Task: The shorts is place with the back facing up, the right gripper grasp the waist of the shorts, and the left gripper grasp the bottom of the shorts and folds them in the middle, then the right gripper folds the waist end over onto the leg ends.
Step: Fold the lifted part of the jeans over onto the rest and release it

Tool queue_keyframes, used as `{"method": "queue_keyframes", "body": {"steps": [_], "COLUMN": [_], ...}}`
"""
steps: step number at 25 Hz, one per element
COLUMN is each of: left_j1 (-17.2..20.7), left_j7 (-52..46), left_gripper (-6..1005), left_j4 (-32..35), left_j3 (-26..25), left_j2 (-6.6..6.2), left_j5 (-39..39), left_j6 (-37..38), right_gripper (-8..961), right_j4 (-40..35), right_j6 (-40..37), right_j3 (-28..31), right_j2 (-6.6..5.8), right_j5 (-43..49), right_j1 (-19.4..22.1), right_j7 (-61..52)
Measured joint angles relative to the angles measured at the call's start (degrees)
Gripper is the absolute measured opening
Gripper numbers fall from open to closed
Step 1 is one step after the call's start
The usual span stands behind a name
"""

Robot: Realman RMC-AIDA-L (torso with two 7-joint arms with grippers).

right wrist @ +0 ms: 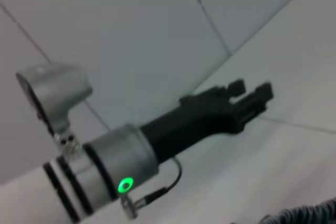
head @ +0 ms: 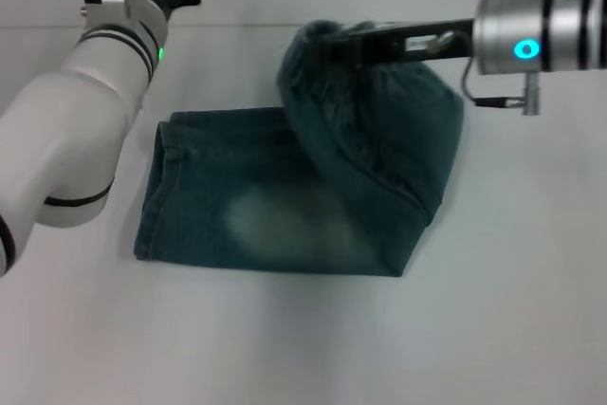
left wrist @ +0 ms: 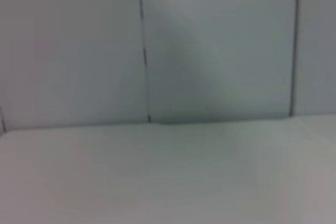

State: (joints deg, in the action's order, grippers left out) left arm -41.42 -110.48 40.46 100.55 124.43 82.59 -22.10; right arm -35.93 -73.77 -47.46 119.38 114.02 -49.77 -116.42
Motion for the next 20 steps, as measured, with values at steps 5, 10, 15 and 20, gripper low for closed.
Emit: {"method": "queue_keyframes", "body": {"steps": [5,10,15,20], "left_j1": [0.2,0.3,1.1,1.4], "left_j7": [-0.4,-0.4,-0.4,-0.4], "left_gripper": [491,491,491,490], "left_j4": [1.1,1.4,2.4,2.8], "left_j3": [-0.3,-0.5,-0.3,0.3], "left_j2": [0.07,0.04,0.16,0.20], "left_j5": [1.6,1.8,3.1,3.2], "left_j6": [-3.7,-4.9,-5.0,-4.4], "right_gripper": [32,31,31,31], "right_j4": [5.0,8.8,11.7,13.7], "right_j6": [2.5,5.1,8.0,8.7], "right_j3": [-3.9,-8.0,-13.7,-17.9], "right_j2": [0.54,0.85,0.94,1.16], "right_j5": [-0.8,-1.6,-3.7,-4.2], "right_j1": [-4.3,-7.9,-11.3,-14.7], "right_j7": [-0.1,-0.1,-0.5,-1.0]}}
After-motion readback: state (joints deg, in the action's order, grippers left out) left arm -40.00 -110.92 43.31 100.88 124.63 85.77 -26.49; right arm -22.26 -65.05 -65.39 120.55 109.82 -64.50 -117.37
